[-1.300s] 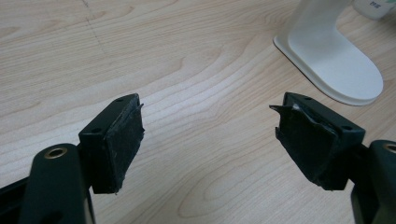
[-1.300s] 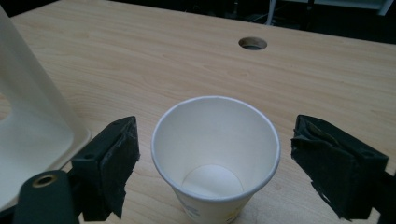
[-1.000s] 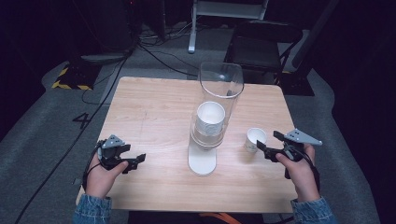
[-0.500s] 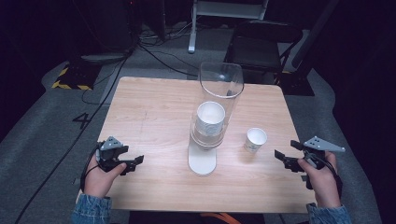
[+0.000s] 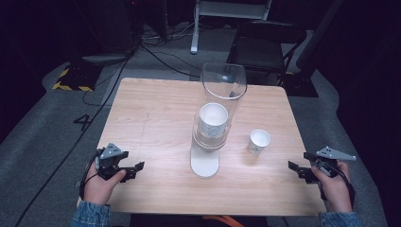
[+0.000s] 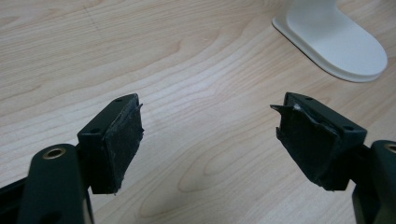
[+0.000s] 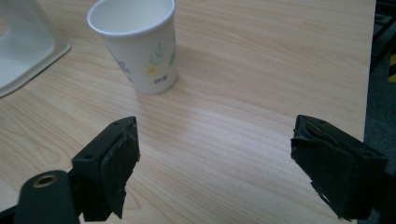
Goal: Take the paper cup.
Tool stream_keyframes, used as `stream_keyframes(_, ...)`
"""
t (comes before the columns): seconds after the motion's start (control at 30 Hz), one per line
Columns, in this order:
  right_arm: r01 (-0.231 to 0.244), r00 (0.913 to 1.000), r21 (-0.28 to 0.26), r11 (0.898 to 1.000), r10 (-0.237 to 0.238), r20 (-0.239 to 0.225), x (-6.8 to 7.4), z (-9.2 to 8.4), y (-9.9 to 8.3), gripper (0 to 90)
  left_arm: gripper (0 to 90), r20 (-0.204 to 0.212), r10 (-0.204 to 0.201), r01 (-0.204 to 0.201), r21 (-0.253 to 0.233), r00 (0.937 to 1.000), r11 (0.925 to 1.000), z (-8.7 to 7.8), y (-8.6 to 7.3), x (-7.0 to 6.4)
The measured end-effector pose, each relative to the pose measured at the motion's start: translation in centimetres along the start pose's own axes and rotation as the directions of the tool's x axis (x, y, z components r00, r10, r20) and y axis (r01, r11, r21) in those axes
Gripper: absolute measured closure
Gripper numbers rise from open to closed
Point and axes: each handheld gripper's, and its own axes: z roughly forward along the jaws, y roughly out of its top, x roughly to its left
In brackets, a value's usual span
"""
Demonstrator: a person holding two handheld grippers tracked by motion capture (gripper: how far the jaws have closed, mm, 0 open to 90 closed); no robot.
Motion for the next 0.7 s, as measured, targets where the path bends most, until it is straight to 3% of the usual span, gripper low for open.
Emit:
stream_keyframes(0.2,-0.056,0.998,-0.01,0.998,0.056,0.03,-1.4,0.7,-1.3,16.1,21.1,0.002,0.021,-0.021,0.002,0.9998,0.9998,-0.1,-1.0,-0.1)
stream_keyframes(0.33,-0.107,0.9942,-0.036,0.994,0.107,-0.001,-1.8,1.7,-2.1,16.1,20.8,-0.002,0.018,-0.018,-0.006,0.9998,0.9998,0.0,-1.1,-0.1)
stream_keyframes(0.5,-0.038,0.9981,-0.018,0.999,0.038,0.047,-1.3,2.4,-2.1,16.1,17.4,0.019,0.049,-0.049,0.004,0.9986,0.9988,0.5,-1.3,-0.1)
stream_keyframes(0.7,-0.014,0.9993,-0.03,0.999,0.015,0.035,-0.5,2.5,-1.7,16.1,17.0,0.017,0.04,-0.04,0.009,0.9991,0.9992,0.4,-1.3,0.1)
